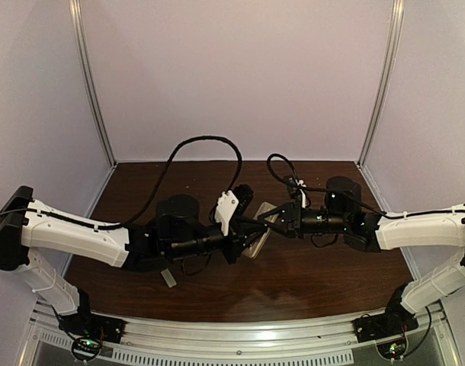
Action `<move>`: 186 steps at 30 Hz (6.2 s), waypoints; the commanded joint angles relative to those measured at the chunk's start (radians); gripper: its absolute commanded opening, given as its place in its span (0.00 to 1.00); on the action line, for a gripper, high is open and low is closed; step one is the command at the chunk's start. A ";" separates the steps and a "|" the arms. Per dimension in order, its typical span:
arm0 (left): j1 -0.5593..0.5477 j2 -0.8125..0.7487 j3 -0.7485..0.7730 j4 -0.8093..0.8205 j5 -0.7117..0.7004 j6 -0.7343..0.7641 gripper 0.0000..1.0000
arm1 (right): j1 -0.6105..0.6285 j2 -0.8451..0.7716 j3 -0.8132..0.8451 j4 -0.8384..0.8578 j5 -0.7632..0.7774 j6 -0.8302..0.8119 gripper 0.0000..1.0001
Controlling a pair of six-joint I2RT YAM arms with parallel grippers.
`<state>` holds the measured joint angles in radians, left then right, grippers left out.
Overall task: Load the batteries into the remote control
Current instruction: Place the battery in the battery compartment, then load the battery into the battery compartment.
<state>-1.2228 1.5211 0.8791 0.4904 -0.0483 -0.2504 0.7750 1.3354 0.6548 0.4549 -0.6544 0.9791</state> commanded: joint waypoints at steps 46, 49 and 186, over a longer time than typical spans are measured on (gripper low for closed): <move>0.004 -0.035 -0.063 -0.062 -0.172 0.001 0.36 | 0.024 0.008 0.028 0.112 -0.047 0.063 0.00; 0.003 -0.044 -0.045 -0.090 -0.181 -0.014 0.46 | 0.025 0.009 0.032 0.098 -0.046 0.053 0.00; 0.246 0.176 -0.149 0.076 0.536 -0.845 0.53 | 0.043 -0.100 0.125 0.328 -0.215 0.021 0.00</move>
<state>-1.0050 1.6169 0.8150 0.7277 0.4831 -1.0687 0.8036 1.2961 0.7429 0.4469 -0.7662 0.9401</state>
